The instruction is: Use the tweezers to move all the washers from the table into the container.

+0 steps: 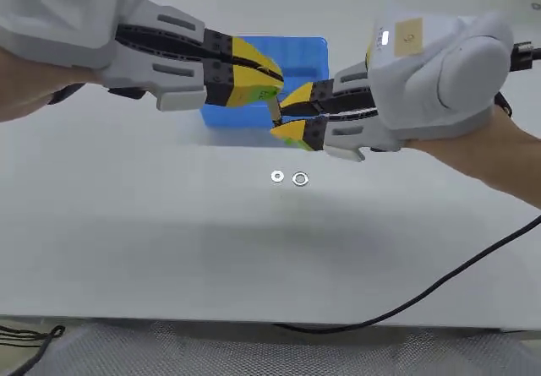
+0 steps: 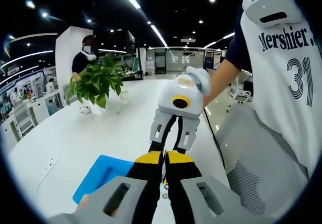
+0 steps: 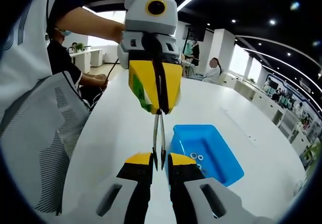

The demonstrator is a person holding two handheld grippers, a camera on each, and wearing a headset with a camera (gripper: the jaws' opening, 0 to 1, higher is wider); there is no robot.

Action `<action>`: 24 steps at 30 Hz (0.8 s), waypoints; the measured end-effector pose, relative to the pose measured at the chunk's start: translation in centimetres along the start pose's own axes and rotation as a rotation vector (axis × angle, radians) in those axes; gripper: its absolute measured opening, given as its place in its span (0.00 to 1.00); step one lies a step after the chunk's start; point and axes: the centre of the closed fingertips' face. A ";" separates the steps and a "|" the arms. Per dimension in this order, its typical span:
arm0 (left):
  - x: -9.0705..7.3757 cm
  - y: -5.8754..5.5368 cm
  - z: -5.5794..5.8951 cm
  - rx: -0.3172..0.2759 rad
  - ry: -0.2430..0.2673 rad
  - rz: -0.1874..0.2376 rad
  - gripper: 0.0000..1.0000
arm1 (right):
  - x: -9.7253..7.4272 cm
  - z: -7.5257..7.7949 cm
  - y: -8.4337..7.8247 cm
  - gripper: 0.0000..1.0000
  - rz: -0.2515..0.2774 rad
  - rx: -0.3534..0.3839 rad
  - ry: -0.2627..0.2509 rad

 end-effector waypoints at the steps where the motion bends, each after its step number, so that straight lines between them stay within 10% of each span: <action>1: 0.1 -0.2 0.2 -0.002 -0.001 -0.001 0.05 | 0.0 -0.1 -0.1 0.13 -0.001 0.002 0.002; 24: 1.0 -3.5 1.4 -0.091 -0.023 -0.018 0.06 | 1.6 -2.1 -3.1 0.13 -0.019 0.069 0.066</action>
Point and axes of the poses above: the centre of the closed fingertips' face, and the gripper's own axes: x roughly forward along the fingers, z roughly to its right, y roughly out of its top, and after that the axes turned 1 degree about y, right-handed
